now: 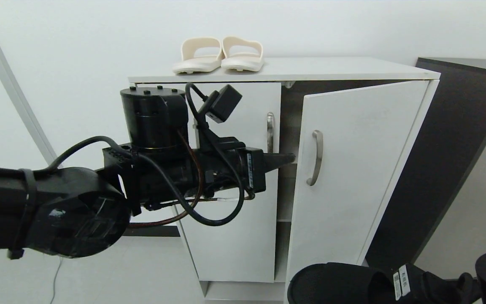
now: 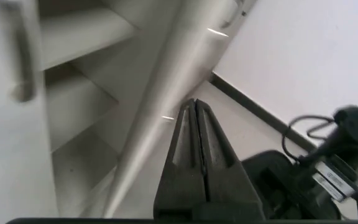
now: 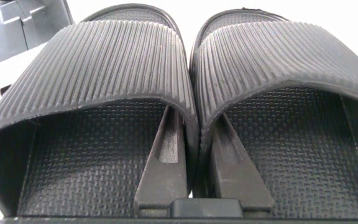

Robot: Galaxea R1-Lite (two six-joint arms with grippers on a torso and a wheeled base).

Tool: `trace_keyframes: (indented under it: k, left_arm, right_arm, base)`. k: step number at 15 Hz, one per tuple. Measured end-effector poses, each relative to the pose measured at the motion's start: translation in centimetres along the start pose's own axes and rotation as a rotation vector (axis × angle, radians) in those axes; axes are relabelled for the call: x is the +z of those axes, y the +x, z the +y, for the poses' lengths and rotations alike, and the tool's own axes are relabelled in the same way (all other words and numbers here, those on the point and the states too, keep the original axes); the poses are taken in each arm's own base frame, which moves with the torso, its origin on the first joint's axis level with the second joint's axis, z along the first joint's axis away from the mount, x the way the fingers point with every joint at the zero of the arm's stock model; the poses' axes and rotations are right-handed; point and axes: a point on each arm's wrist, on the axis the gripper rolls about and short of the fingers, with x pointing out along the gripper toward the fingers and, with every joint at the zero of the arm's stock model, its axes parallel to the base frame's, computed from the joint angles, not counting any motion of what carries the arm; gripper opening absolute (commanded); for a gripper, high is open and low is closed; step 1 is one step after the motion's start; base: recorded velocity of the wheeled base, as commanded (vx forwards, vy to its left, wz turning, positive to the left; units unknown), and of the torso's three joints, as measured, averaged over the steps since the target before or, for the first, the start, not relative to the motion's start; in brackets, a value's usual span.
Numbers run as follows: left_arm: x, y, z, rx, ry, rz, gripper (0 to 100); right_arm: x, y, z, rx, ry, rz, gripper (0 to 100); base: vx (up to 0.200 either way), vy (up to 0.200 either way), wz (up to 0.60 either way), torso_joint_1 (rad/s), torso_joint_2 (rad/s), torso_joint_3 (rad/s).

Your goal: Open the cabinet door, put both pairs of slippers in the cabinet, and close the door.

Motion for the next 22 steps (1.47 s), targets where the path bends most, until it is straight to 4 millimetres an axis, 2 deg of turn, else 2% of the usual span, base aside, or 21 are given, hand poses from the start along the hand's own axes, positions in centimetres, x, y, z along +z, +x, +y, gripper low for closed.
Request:
trace_keyframes:
  k: [3,6,13,16,19,22]
  left_arm:
    - [0.3,0.4,1.4,0.020,-0.035,-0.035,0]
    - [0.4,2.3,2.7,0.018,-0.045,-0.058,0]
    - [-0.8,6.1,3.4,-0.015,-0.077,-0.036,0]
    - [-1.3,6.8,3.7,-0.015,-0.084,-0.027,0]
    - [-1.8,7.9,2.2,-0.053,-0.079,-0.016,0]
    - [-2.1,9.1,-1.0,-0.063,-0.058,-0.053,0]
  right_arm:
    - [0.0,0.0,0.1,0.006,-0.003,0.000,0]
    - [-0.5,-0.1,0.6,0.032,-0.009,0.018,0]
    - [-1.2,-0.1,1.2,0.055,-0.015,0.043,0]
    - [-1.2,-0.1,1.2,0.057,-0.015,0.045,0]
    - [-1.2,-0.1,1.3,0.062,-0.018,0.046,0]
    - [-1.4,-0.1,1.4,0.069,-0.046,0.052,0]
  base:
    - [0.000,0.000,0.00,0.000,0.00,0.000]
    - [0.000,0.000,0.00,0.000,0.00,0.000]
    - [0.000,0.000,0.00,0.000,0.00,0.000]
    - [-0.200,0.000,0.00,0.004,0.01,0.001]
    - [-0.200,0.000,0.00,0.002,0.01,0.006]
    - [0.000,0.000,0.00,0.000,0.00,0.000]
